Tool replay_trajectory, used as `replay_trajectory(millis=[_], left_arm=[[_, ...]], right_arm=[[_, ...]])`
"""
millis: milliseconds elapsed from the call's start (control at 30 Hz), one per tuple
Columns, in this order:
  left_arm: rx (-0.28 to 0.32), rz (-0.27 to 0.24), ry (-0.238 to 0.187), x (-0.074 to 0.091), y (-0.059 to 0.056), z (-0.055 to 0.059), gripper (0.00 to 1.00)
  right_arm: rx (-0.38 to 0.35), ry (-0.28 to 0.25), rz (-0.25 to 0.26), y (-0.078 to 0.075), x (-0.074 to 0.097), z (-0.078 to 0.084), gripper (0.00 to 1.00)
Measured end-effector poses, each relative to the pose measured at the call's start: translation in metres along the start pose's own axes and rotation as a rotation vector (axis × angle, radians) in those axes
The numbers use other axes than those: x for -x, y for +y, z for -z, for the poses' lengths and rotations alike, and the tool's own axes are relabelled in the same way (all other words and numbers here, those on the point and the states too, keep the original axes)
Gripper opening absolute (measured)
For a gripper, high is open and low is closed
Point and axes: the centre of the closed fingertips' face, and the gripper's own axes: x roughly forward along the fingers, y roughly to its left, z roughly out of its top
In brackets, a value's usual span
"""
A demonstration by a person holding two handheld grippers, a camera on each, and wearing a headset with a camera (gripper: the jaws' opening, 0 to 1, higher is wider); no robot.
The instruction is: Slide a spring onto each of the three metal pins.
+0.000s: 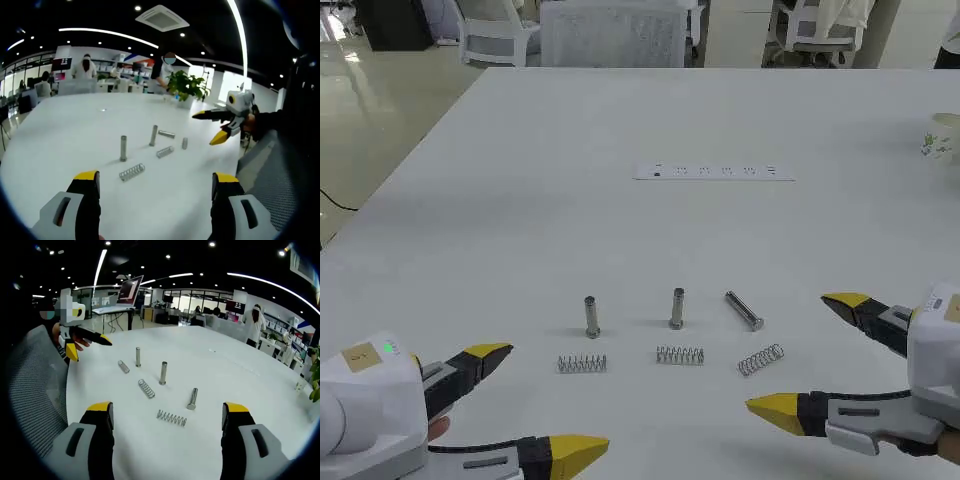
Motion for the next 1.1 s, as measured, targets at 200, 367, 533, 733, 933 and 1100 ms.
replay_trajectory(millis=[200,367,533,733,933,1100], left_arm=[[-0.001,0.0,0.001,-0.0001,-0.0002,0.0002,0.9],[0.001,0.0,-0.001,-0.0001,0.0002,0.0003,0.9],[0.001,0.001,0.0,-0.0002,0.0002,0.0006,0.9],[0.0,0.0,0.001,-0.0002,0.0008,0.0006,0.9],[0.001,0.0,0.002,-0.0002,0.0012,0.001,0.9],[-0.001,0.001,0.005,-0.0001,0.0012,0.0013,0.9]], right_arm=[[0.001,0.002,0.001,0.0,0.0003,0.0005,0.89],[0.002,0.003,0.001,0.0,0.0002,0.0009,0.89],[0.002,0.003,0.002,-0.0007,0.0003,0.0012,0.89],[0.003,0.006,0.001,-0.0007,0.0,0.0016,0.89],[0.003,0.009,-0.002,-0.0003,-0.0007,0.002,0.89],[0.004,0.01,-0.003,0.0002,-0.0005,0.0021,0.89]])
